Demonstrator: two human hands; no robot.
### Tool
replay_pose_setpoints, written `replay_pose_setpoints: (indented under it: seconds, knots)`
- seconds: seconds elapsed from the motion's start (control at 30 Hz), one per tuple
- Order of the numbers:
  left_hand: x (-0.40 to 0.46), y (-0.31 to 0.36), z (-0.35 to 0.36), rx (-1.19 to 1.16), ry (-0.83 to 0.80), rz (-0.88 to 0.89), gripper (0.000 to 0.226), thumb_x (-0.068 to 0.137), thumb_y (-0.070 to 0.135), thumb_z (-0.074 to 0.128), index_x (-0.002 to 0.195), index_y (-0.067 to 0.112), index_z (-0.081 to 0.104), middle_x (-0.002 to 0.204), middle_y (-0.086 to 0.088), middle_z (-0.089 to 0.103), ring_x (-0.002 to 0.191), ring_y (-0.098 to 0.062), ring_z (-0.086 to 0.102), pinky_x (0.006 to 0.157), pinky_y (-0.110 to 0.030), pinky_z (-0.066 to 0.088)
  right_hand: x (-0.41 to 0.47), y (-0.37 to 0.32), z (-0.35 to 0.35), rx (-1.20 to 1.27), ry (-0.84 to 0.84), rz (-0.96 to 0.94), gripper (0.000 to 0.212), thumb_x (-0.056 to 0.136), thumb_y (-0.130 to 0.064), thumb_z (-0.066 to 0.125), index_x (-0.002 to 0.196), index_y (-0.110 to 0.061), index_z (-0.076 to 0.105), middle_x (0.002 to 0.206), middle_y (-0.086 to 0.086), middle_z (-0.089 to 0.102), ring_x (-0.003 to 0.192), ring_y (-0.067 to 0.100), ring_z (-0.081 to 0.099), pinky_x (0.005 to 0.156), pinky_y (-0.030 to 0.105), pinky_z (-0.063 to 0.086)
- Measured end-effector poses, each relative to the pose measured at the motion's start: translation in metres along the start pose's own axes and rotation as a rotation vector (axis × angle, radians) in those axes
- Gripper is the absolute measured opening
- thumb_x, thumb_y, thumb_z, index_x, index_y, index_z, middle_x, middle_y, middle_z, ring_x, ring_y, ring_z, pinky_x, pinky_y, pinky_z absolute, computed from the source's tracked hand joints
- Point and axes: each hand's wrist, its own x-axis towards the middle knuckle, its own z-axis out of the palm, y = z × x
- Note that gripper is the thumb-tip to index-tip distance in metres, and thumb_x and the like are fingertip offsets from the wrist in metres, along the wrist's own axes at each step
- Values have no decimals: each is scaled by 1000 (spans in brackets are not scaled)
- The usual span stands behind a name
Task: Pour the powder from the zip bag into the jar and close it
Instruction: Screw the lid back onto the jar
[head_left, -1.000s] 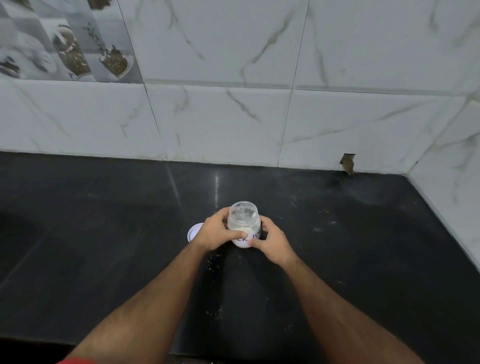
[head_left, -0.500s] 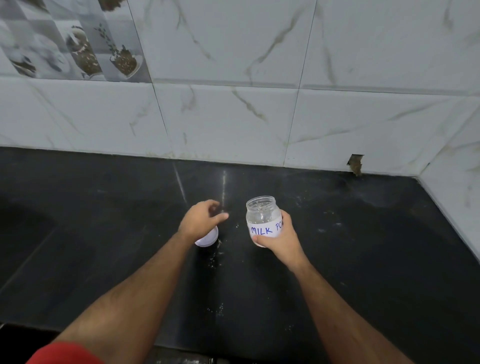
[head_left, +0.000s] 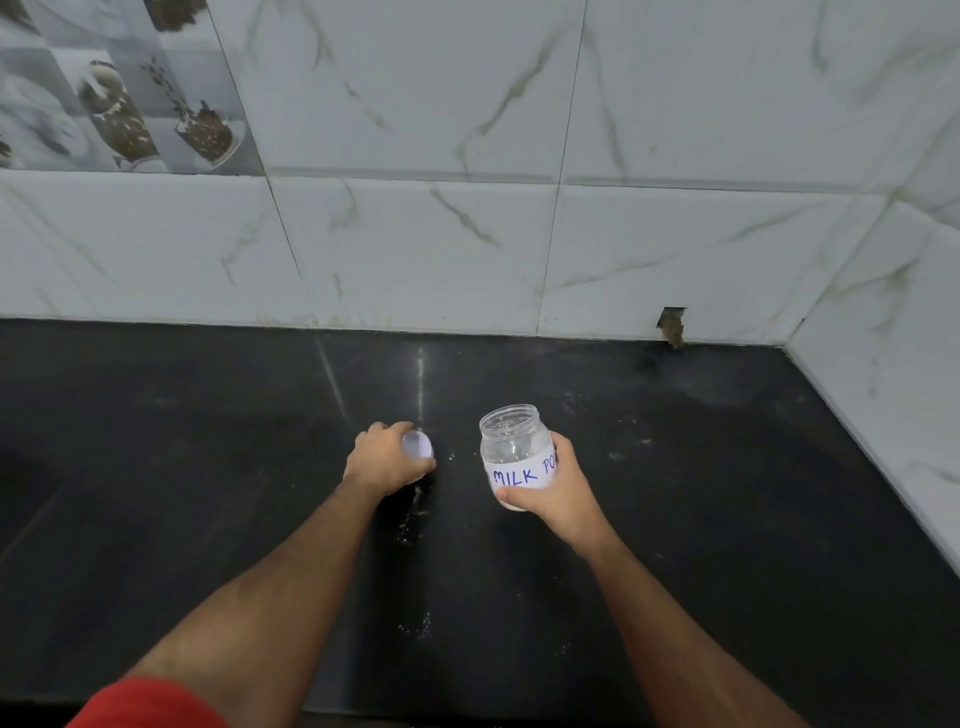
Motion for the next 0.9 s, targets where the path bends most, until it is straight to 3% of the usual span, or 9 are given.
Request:
replay_pose_setpoints:
  seconds: [0.13,0.23,0.3,0.37,0.47,0.57,0.7,0.8,0.9]
  knots:
    - [2,51,-15,-487,55,-61,71,79,51,71,139,16,55,134,-9,62,118,-29,61,100,-44,52,-3,2,-1,50,-34,-10,86,51,-31,93,119,-50,45,111,-25,67,104,2,68,85,27,59]
    - [1,86,-23,-944,-34,-133,54,83,47,69,125,14,59,125,-11,65,108,-29,65,95,-51,56,-6,2,0,90,-66,-4,86,52,-29,94,121,-47,46,111,-25,68,106,4,68,83,26,59]
    - [0,103,-28,-1109,-89,-156,49,85,43,69,123,14,59,123,-12,65,105,-26,62,96,-50,54,-7,1,-1,111,-73,0,85,53,-29,94,122,-44,47,112,-22,69,107,6,69,84,27,59]
    - [-3,117,-31,-1188,-147,-131,49,86,39,69,125,10,59,121,-14,65,98,-26,62,84,-42,55,-6,-1,-3,121,-66,-8,84,55,-29,93,124,-42,47,113,-20,69,107,6,69,85,30,60]
    - [-9,130,-31,-1242,-227,-51,59,87,32,71,135,5,51,115,-15,63,89,-26,63,76,-38,54,-3,-6,-10,135,-10,-9,87,54,-32,93,127,-37,47,114,-14,69,105,7,69,87,36,61]
    - [-11,135,-28,-1179,-230,-2,78,82,32,75,146,16,34,129,-11,53,109,-28,59,104,-49,48,-1,-11,-20,127,41,-15,91,51,-37,92,129,-34,46,114,-13,68,103,5,68,86,36,62]
    - [-17,143,-28,-992,-297,92,100,68,41,77,153,27,26,125,5,49,130,-26,50,113,-56,37,3,-17,-36,89,54,-31,95,49,-43,90,130,-40,42,114,-19,63,104,6,66,80,26,61]
    - [-20,153,-31,-905,-283,149,93,70,44,76,151,28,34,114,10,58,119,-22,60,110,-50,41,5,-22,-48,52,24,-41,89,50,-45,91,124,-49,43,110,-25,63,103,2,65,72,16,56]
    - [-26,164,-34,-785,-272,222,76,78,44,75,146,29,43,117,1,62,105,-16,65,90,-33,50,6,-25,-57,36,-29,-53,86,52,-45,92,123,-50,44,111,-24,64,105,0,65,75,19,57]
